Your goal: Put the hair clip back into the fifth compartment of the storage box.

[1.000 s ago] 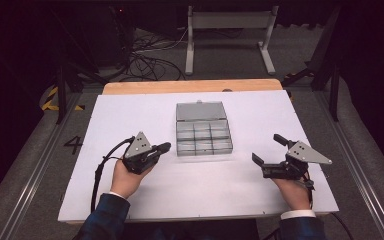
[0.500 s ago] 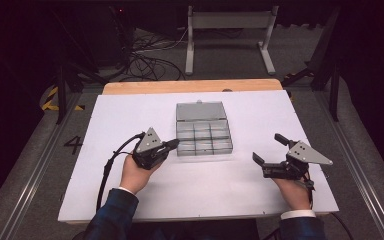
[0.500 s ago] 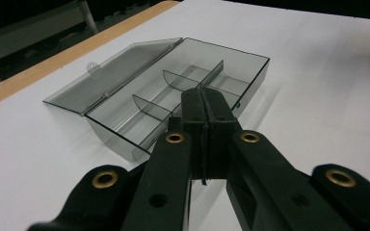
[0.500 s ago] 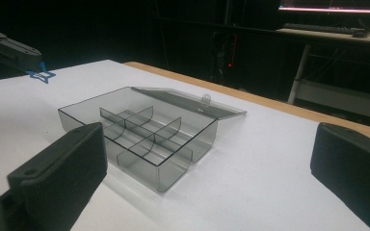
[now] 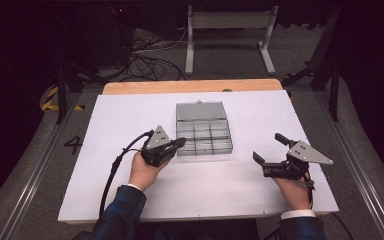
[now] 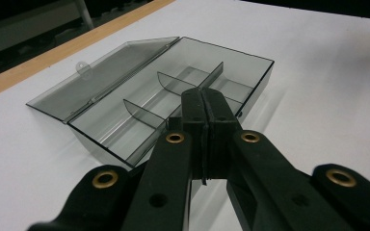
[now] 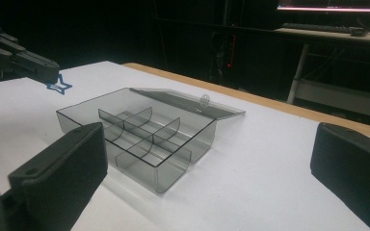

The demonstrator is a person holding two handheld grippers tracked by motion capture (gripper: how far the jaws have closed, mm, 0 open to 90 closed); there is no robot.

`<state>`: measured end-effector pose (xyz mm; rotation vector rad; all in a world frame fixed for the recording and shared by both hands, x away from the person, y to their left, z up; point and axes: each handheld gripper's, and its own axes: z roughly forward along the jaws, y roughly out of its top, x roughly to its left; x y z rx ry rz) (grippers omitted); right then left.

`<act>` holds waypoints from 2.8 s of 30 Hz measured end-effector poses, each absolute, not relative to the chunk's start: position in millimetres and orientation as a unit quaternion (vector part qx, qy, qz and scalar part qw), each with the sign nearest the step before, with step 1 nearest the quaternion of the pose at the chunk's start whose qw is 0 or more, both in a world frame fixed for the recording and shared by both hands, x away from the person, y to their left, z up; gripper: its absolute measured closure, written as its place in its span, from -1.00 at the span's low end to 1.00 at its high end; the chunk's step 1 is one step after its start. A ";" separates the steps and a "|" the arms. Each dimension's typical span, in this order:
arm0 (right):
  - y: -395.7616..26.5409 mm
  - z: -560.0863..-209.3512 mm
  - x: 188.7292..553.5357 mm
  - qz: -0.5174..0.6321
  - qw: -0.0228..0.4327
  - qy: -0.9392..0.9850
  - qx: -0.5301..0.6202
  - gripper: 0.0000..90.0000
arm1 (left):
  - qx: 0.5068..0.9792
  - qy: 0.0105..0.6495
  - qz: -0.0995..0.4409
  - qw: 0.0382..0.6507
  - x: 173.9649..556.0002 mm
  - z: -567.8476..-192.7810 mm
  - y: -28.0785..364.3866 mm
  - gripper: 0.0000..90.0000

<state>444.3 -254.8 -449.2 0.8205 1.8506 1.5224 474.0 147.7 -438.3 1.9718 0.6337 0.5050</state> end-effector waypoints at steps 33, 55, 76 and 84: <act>-254.8 -449.7 445.5 0.580 0.296 0.693 0.310 -0.99 | 0.803 0.269 0.181 0.500 495.9 -454.2 114.9 0.97; -255.1 -450.1 446.2 0.579 0.296 0.693 0.311 -0.99 | 0.806 0.285 0.167 0.492 503.1 -467.4 97.3 0.96; -254.8 -449.9 445.8 0.581 0.295 0.692 0.311 -0.99 | 0.806 0.304 0.158 0.483 509.3 -474.2 89.9 0.96; -252.8 -449.4 445.4 0.583 0.293 0.692 0.309 -0.99 | 0.808 0.304 0.152 0.481 510.6 -476.0 88.6 0.95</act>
